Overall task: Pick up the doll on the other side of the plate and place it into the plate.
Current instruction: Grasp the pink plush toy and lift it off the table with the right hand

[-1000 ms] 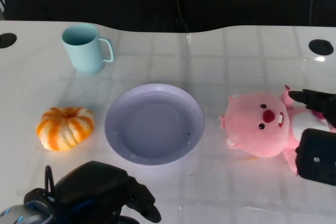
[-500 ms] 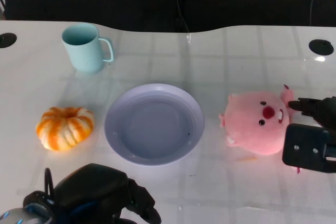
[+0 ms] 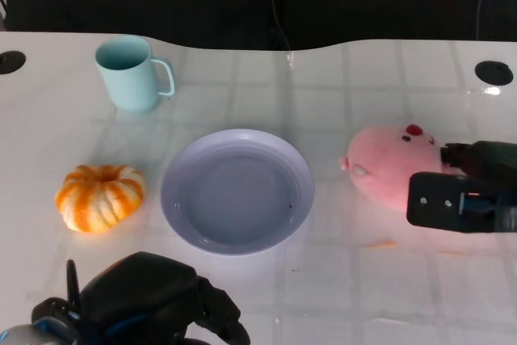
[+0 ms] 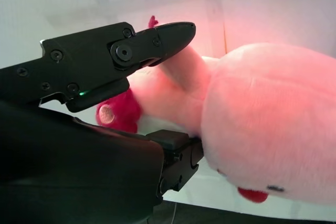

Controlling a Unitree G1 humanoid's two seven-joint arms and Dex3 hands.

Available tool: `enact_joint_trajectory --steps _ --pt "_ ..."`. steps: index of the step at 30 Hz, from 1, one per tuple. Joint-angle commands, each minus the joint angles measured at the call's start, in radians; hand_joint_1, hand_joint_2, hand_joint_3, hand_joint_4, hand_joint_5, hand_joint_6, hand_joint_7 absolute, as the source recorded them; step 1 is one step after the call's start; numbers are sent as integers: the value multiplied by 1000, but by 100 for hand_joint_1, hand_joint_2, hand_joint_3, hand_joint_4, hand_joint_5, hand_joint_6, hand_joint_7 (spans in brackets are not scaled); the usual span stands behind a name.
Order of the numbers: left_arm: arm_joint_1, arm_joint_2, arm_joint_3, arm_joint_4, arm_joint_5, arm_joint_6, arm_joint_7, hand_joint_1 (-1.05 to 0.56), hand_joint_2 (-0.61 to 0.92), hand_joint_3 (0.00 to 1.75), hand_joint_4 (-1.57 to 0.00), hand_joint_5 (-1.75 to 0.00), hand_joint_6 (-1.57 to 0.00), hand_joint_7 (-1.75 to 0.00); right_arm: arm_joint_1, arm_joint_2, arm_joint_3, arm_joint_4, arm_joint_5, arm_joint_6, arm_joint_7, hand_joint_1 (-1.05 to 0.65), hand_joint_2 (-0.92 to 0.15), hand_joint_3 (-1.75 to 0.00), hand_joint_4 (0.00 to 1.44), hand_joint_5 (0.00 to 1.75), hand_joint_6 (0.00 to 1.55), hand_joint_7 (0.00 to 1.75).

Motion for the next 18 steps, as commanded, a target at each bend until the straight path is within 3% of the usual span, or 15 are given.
enact_joint_trajectory --steps 1,3,5,9,10,11,13,14,16,18 --pt "11 11 3 -16 3 -4 -1 -26 92 25 -76 -131 -109 -2 -16 23 41 123 -6 -27 -27 -70 -92 -10 25 13 40 3" --pt "12 9 0 -25 6 6 -8 -27 92 25 -75 -134 -108 -2 -22 41 31 180 2 -60 -136 -65 -92 -8 36 14 50 5" --pt "12 6 -3 -36 10 19 -16 -27 92 26 -74 -134 -108 -2 -15 60 -4 221 37 -107 -261 -44 -92 -7 58 15 75 8" --pt "9 9 -6 -41 12 25 -17 -27 92 27 -73 -132 -107 -2 -8 77 -44 279 73 -193 -462 -21 -92 -11 89 22 108 14" --pt "7 10 -6 -39 10 23 -17 -27 92 26 -74 -132 -108 -2 -6 79 -56 284 83 -214 -502 -19 -92 -12 93 48 117 13" --pt "5 11 -6 -37 8 21 -16 -27 92 26 -75 -134 -108 -2 -6 81 -65 289 92 -230 -528 -18 -92 -15 89 106 126 16" --pt "1 11 -6 -31 4 19 -14 -27 92 25 -74 -138 -109 -2 -10 80 -66 288 95 -238 -555 -19 -91 -17 86 147 127 26" --pt "0 10 -5 -28 1 17 -14 -27 92 25 -73 -138 -109 -2 -14 78 -63 288 93 -238 -564 -21 -91 -16 81 158 112 56" --pt "-1 11 -5 -22 -2 10 -9 -27 92 25 -73 -138 -109 -2 -20 77 -62 286 90 -238 -586 -22 -90 -17 78 166 96 92" --pt "1 10 -5 -20 -5 13 -10 -27 92 25 -73 -138 -109 -2 -20 83 -73 275 101 -238 -608 -22 -82 -31 77 158 90 106"
